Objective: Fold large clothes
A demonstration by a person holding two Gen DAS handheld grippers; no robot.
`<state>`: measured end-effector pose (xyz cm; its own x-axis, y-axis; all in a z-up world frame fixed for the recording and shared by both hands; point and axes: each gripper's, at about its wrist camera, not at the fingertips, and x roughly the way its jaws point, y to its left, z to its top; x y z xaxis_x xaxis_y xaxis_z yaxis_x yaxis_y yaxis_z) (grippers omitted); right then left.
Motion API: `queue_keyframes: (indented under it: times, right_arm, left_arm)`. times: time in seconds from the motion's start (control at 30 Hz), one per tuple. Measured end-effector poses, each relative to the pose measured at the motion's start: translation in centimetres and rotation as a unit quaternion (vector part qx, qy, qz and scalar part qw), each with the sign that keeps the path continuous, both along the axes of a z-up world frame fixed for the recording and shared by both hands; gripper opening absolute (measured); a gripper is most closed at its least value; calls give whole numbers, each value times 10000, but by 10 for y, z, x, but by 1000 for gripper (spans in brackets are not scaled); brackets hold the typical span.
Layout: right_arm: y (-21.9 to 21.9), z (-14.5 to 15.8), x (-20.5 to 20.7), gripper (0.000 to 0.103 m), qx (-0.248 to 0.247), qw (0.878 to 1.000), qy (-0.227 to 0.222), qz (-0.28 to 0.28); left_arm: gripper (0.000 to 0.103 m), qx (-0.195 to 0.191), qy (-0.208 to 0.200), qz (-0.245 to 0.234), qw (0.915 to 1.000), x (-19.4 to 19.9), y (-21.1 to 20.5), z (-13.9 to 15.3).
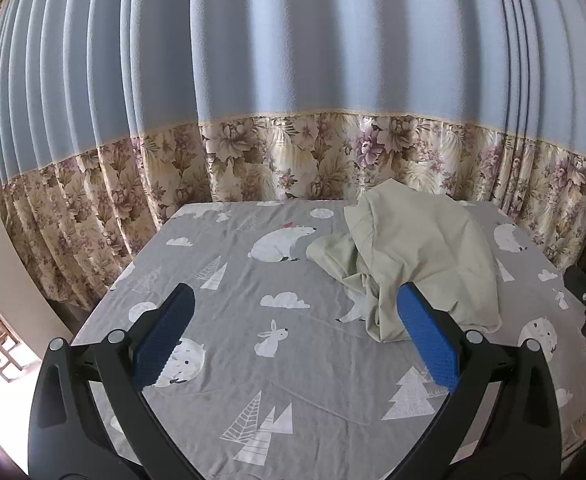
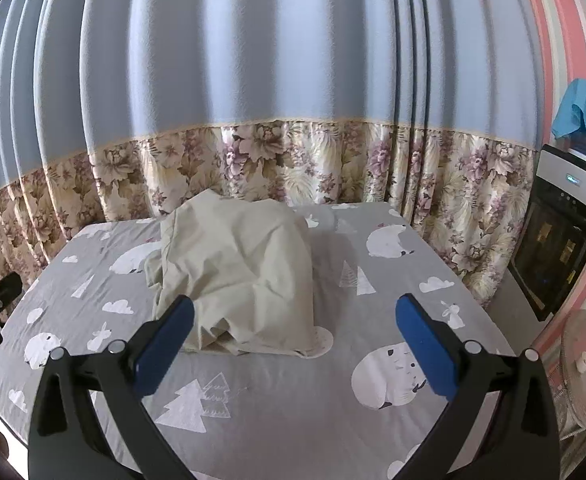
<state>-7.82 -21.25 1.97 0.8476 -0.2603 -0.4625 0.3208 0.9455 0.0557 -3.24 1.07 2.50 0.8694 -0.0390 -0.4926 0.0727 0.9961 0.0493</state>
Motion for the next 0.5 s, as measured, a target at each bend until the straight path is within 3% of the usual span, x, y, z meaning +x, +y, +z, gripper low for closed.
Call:
queue_keyframes:
  times: [0.5]
  right_arm:
    - [-15, -18, 14, 101, 97, 9995, 270, -154]
  left_arm:
    - [100, -128, 500, 216, 9984, 26, 12, -28]
